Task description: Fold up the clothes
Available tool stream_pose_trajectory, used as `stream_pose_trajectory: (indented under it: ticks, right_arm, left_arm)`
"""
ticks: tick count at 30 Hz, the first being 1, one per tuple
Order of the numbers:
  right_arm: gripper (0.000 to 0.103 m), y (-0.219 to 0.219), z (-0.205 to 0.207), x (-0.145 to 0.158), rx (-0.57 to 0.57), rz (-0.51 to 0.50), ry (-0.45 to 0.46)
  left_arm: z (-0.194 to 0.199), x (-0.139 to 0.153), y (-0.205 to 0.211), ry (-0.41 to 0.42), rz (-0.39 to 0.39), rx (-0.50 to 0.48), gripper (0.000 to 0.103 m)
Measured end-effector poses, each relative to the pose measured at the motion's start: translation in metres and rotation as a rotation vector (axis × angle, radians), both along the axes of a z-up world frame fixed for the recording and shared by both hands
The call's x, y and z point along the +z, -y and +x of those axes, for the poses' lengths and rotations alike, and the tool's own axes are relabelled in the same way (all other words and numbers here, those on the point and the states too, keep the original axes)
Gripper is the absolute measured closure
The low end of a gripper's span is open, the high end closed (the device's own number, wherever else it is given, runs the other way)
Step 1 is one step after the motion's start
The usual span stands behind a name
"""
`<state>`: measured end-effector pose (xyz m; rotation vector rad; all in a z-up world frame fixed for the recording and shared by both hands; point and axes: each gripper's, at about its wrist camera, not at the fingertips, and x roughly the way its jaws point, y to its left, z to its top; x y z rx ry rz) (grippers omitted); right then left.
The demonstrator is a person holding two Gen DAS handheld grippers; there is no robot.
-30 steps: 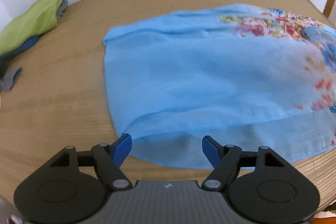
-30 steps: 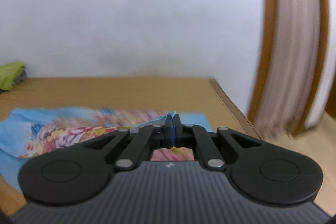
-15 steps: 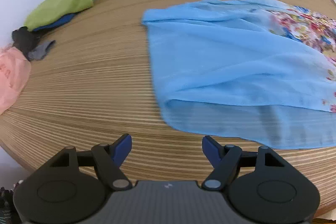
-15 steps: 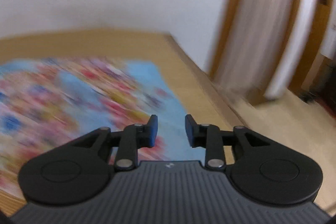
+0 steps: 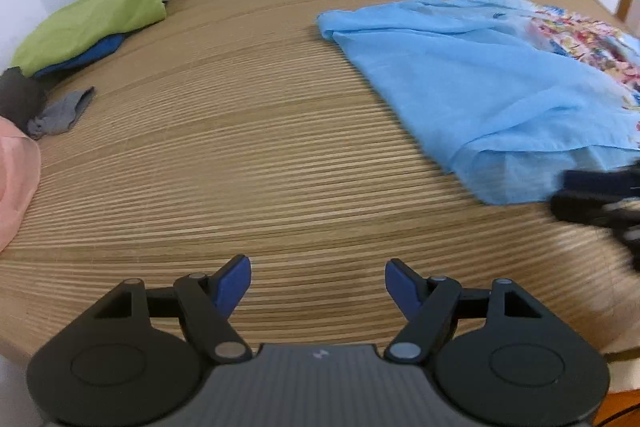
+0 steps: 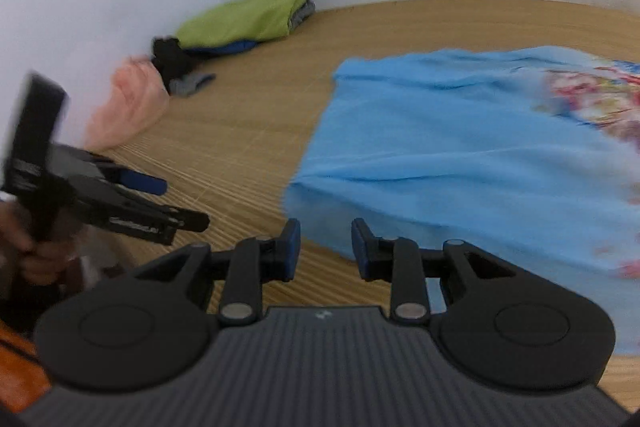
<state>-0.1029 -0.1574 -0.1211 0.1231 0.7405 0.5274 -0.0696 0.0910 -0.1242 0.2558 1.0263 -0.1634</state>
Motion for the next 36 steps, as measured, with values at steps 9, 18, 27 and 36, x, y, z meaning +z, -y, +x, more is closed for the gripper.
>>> stream_pose_trajectory:
  ticks: [9,18,27,36]
  right_arm:
    - [0.072,-0.087,0.023,-0.028,-0.122,-0.243,0.066]
    - [0.072,-0.105,0.036,-0.036,-0.236,-0.261,0.019]
    - [0.069,-0.107,0.043,-0.037,-0.264,-0.264,-0.008]
    - [0.073,-0.105,0.04,-0.04,-0.254,-0.258,0.025]
  left_arm:
    - [0.007,-0.01,-0.043,-0.055,-0.07,-0.056,0.027]
    - [0.015,-0.015,-0.055,-0.06,-0.096,-0.054,0.027]
    - [0.017,-0.011,-0.059,-0.047,-0.112,-0.059,0.027]
    - [0.018,-0.014,-0.061,-0.062,-0.108,-0.066,0.027]
